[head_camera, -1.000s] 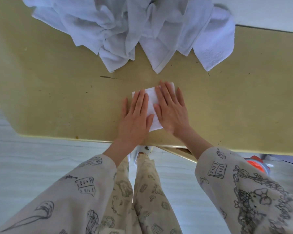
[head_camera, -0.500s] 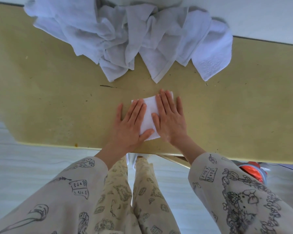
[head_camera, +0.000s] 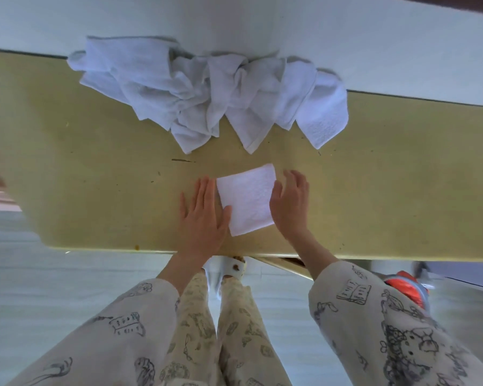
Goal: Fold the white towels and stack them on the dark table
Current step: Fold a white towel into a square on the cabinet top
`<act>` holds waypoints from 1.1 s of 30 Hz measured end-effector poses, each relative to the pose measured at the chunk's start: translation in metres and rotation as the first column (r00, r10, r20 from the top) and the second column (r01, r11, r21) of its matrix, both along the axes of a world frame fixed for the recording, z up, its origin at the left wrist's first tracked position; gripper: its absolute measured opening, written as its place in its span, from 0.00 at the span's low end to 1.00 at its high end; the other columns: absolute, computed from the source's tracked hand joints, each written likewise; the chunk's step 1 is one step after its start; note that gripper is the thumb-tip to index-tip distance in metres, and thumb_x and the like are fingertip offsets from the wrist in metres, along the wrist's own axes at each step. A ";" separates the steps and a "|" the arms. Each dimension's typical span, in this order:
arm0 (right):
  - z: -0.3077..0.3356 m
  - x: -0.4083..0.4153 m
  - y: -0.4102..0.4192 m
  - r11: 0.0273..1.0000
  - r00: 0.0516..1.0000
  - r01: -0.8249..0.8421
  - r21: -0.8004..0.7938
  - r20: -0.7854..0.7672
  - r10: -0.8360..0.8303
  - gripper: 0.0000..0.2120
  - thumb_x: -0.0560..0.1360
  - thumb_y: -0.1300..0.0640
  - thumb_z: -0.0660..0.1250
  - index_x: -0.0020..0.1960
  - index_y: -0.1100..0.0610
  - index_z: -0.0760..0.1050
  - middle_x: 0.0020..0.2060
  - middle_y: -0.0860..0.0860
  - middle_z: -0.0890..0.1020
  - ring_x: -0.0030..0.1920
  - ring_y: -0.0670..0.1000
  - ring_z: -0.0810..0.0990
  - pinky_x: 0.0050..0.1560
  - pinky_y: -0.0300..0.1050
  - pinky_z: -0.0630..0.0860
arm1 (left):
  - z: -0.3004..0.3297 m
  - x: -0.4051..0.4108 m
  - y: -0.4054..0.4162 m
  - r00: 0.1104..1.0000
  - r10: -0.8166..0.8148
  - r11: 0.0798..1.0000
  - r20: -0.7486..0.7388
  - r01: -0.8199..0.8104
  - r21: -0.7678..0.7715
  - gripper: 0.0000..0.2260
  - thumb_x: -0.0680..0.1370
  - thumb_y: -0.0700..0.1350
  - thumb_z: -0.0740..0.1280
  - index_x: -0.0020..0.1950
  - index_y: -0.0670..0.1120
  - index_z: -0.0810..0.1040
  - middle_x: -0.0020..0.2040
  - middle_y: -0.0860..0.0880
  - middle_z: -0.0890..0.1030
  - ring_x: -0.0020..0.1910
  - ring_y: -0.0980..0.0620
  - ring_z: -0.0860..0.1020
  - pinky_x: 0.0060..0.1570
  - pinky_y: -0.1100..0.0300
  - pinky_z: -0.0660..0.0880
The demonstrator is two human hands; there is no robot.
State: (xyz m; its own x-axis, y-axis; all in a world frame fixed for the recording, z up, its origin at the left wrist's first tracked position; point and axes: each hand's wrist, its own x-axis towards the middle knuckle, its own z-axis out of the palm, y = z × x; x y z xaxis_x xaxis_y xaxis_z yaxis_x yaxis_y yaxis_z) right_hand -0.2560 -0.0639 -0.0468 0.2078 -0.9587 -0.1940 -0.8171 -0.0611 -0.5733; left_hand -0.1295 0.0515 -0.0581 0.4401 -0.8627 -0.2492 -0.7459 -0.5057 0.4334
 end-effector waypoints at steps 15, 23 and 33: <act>-0.001 0.047 -0.002 0.919 0.910 0.035 0.392 -0.393 0.133 0.27 0.74 0.44 0.65 0.65 0.61 0.68 0.62 0.56 0.73 0.64 0.58 0.70 0.62 0.54 0.65 | 0.020 0.053 0.065 0.891 0.332 0.935 -0.308 -0.355 -0.018 0.16 0.79 0.39 0.57 0.67 0.42 0.67 0.68 0.45 0.67 0.69 0.47 0.64 0.68 0.51 0.64; 0.011 0.049 0.013 0.912 0.940 -0.110 0.395 -0.257 0.225 0.21 0.76 0.48 0.62 0.62 0.61 0.70 0.60 0.57 0.72 0.63 0.58 0.68 0.60 0.54 0.68 | 0.039 0.052 0.096 0.840 0.460 0.866 -0.289 -0.496 -0.064 0.12 0.79 0.38 0.58 0.61 0.44 0.73 0.60 0.47 0.73 0.58 0.50 0.71 0.52 0.63 0.64; 0.087 0.073 0.046 0.630 0.651 -0.748 0.210 0.046 0.758 0.16 0.73 0.58 0.64 0.31 0.52 0.61 0.27 0.47 0.66 0.30 0.48 0.65 0.31 0.40 0.61 | 0.106 0.014 0.162 0.676 0.652 0.684 -0.344 -0.720 -0.120 0.14 0.80 0.42 0.57 0.65 0.46 0.72 0.63 0.50 0.75 0.61 0.51 0.73 0.59 0.66 0.64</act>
State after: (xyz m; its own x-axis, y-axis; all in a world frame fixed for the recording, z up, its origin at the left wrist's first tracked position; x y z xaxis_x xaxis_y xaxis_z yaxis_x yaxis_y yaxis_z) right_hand -0.1831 -0.0177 0.0401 0.8273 -0.4130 -0.3808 -0.5604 -0.5598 -0.6103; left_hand -0.1155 0.2132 0.0483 0.8794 -0.3849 -0.2803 -0.0719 -0.6893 0.7209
